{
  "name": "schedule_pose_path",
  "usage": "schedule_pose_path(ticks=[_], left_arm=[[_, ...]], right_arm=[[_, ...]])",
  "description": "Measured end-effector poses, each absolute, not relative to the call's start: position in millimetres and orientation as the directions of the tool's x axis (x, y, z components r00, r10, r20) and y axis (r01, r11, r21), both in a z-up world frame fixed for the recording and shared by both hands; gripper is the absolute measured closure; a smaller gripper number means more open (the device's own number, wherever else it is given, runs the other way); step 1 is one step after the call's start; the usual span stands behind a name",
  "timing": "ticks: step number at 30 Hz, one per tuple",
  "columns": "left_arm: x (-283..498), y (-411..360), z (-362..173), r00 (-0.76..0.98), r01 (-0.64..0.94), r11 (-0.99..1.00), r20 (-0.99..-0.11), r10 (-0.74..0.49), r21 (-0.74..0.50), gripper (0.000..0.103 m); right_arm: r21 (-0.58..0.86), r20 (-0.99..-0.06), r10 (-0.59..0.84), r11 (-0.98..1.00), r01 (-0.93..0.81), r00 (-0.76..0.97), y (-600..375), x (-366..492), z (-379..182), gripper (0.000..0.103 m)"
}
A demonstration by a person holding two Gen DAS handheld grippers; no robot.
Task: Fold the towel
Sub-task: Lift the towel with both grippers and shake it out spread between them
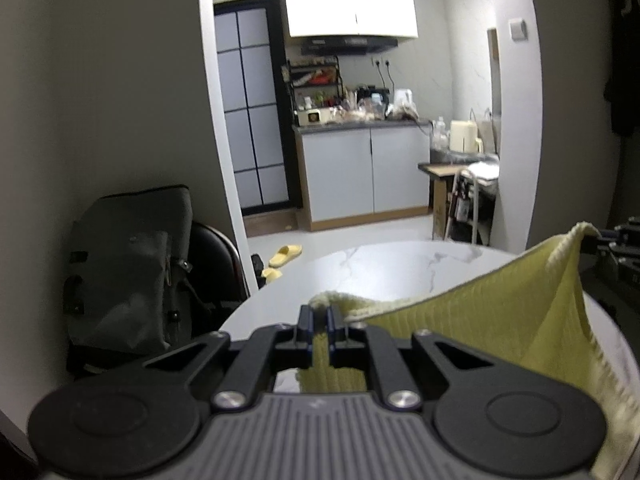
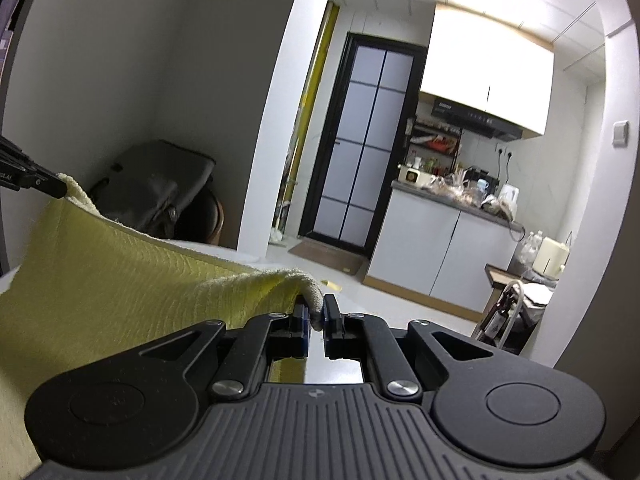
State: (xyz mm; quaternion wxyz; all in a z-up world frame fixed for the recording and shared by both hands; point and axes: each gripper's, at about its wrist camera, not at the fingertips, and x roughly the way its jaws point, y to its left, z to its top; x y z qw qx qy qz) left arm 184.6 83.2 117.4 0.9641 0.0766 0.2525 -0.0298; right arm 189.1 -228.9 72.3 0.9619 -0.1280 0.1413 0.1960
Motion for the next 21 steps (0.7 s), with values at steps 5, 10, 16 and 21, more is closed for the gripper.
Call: schedule_pose_path(ticks=[5, 10, 16, 21], left_arm=[[207.2, 86.7, 98.9, 0.853, 0.101, 0.986, -0.521, -0.017, 0.132, 0.096], [229.9, 91.1, 82.2, 0.837, 0.11, 0.985, -0.547, -0.022, 0.129, 0.096], [249.7, 95.6, 66.8, 0.82, 0.124, 0.983, -0.572, -0.026, 0.133, 0.096], [265.8, 98.3, 49.4, 0.795, 0.133, 0.981, -0.606, -0.02, 0.143, 0.091]], right_arm=[[-0.192, -0.351, 0.339, 0.886, -0.422, 0.873, -223.0, 223.5, 56.4, 0.095], [-0.2, -0.375, 0.333, 0.882, -0.426, 0.865, -216.6, 240.3, 45.0, 0.095], [-0.203, -0.406, 0.322, 0.881, -0.428, 0.855, -209.4, 258.2, 30.0, 0.095], [-0.204, -0.435, 0.307, 0.882, -0.425, 0.846, -205.1, 270.3, 19.4, 0.095]])
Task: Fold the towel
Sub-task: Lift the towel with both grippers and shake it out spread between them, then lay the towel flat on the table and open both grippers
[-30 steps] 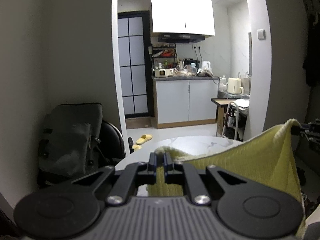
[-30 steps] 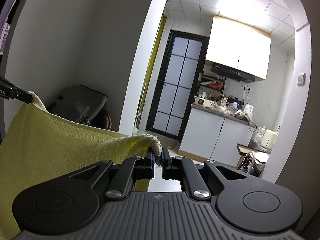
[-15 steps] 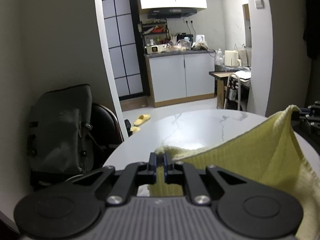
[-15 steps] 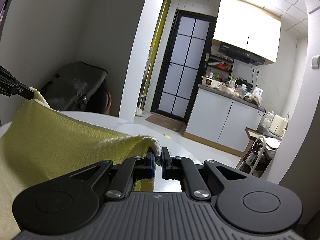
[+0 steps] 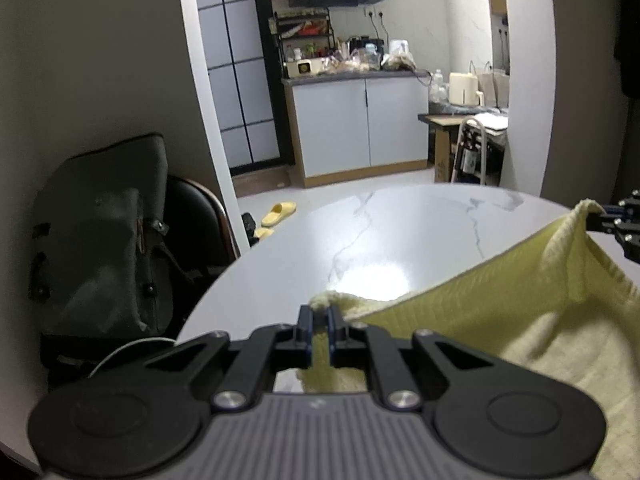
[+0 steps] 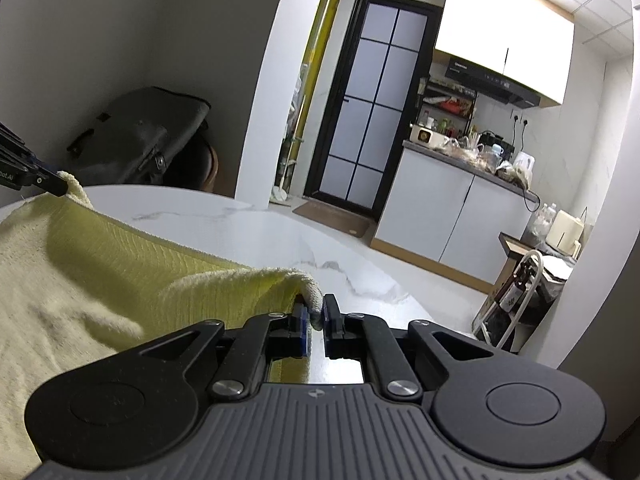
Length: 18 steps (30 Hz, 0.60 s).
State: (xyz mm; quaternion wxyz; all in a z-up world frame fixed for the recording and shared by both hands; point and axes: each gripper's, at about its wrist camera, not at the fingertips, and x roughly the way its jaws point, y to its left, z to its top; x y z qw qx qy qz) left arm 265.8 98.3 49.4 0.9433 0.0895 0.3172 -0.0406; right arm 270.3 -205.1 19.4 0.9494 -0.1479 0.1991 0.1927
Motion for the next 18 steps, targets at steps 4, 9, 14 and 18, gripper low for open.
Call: schedule_pose_path(ticks=[4, 9, 14, 18], left_arm=[[270.5, 101.4, 42.0, 0.787, 0.127, 0.978, -0.617, 0.002, 0.165, 0.089], [268.5, 109.9, 41.8, 0.787, 0.094, 0.977, -0.615, 0.043, 0.189, 0.078], [257.8, 113.2, 43.3, 0.79, 0.091, 0.975, -0.611, 0.054, 0.204, 0.064], [251.0, 115.6, 41.4, 0.782, 0.089, 0.974, -0.62, 0.061, 0.208, 0.058]], right_arm=[[-0.226, -0.456, 0.279, 0.882, -0.413, 0.845, -202.2, 278.1, 14.5, 0.084], [-0.259, -0.437, 0.241, 0.889, -0.378, 0.866, -201.3, 275.9, 12.8, 0.061], [-0.272, -0.432, 0.24, 0.884, -0.379, 0.869, -201.7, 266.9, 13.4, 0.05], [-0.255, -0.445, 0.247, 0.886, -0.387, 0.861, -206.1, 256.6, 14.3, 0.043]])
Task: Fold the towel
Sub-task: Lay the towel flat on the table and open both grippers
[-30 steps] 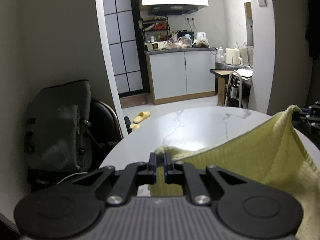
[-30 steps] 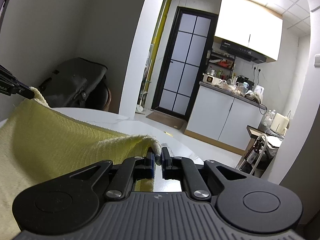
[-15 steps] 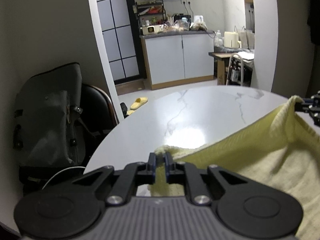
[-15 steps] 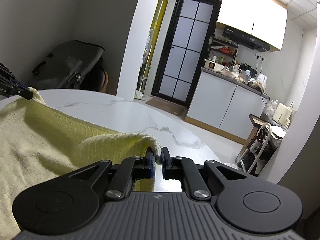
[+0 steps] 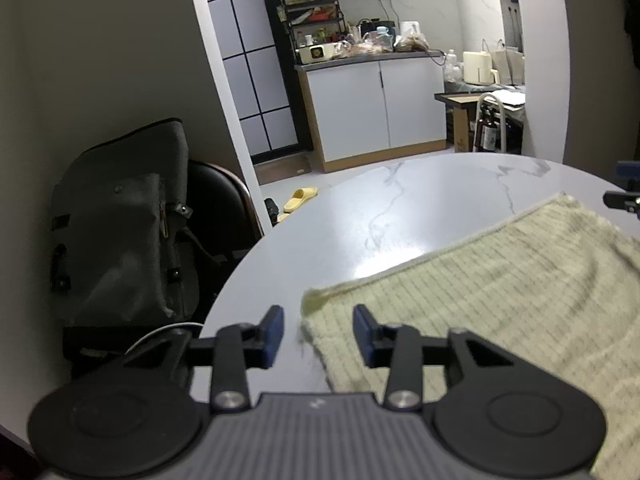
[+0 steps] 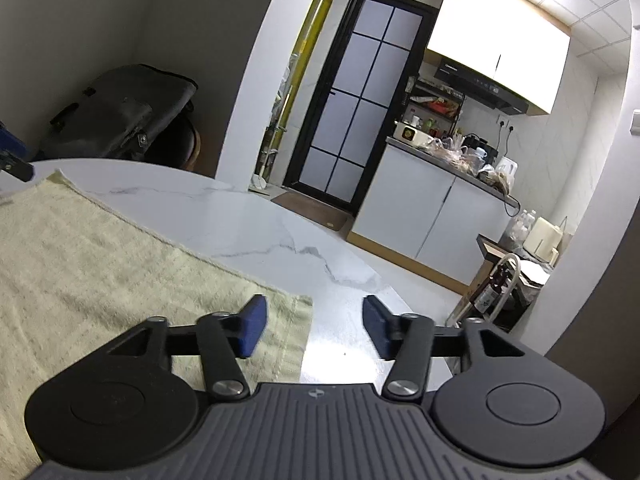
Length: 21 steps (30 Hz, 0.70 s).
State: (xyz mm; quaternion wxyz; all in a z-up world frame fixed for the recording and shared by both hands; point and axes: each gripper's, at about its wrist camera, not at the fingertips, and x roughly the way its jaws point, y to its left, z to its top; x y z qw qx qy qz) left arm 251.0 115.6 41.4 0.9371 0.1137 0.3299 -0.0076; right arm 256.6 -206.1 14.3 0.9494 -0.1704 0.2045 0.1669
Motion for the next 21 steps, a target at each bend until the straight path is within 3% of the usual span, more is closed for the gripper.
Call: schedule_pose_path(ticks=[21], left_arm=[[164.8, 94.9, 58.0, 0.8, 0.124, 0.967, -0.599, 0.036, 0.223, 0.057]], right_arm=[[-0.175, -0.498, 0.331, 0.867, -0.467, 0.802, -234.0, 205.7, 18.9, 0.043]])
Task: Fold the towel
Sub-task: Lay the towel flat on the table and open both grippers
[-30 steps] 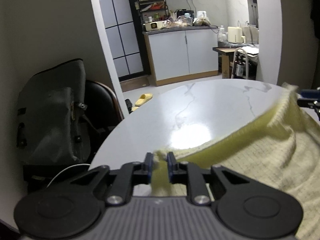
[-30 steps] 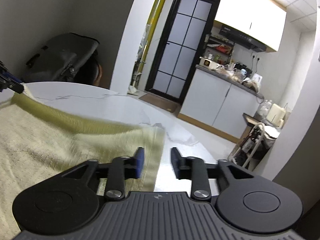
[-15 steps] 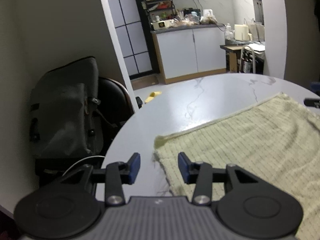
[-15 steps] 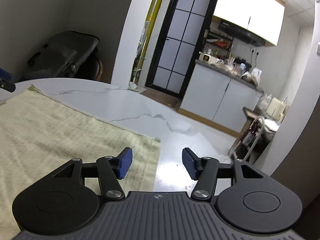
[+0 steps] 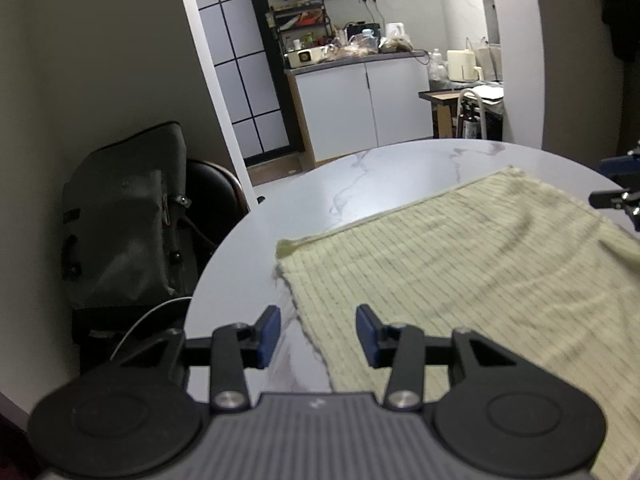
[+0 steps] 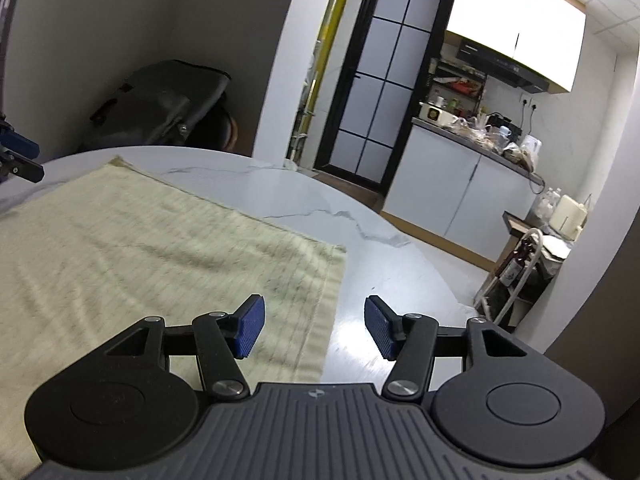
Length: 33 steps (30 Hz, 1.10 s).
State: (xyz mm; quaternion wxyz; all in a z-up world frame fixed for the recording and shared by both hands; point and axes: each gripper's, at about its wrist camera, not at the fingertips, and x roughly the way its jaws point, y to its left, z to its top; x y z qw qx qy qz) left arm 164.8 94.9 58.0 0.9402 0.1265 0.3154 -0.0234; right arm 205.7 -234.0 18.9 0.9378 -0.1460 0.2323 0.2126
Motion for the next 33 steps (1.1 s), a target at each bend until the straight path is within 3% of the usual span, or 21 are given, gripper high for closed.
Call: schedule_pose_path(ticks=[6, 13, 33], left_arm=[[136.7, 98.9, 65.6, 0.811, 0.103, 0.963, -0.582, 0.064, 0.249, 0.055], [106.1, 115.2, 64.9, 0.82, 0.122, 0.974, -0.573, 0.008, 0.189, 0.055], [23.8, 112.8, 59.9, 0.822, 0.19, 0.958, -0.568, -0.035, 0.216, 0.055]], right_arm=[[-0.144, -0.496, 0.351, 0.869, -0.474, 0.794, -240.9, 185.7, 24.6, 0.043], [-0.15, -0.48, 0.357, 0.867, -0.476, 0.801, -251.0, 160.2, 37.2, 0.043], [-0.132, -0.522, 0.415, 0.824, -0.551, 0.745, -269.1, 97.0, 37.7, 0.043]])
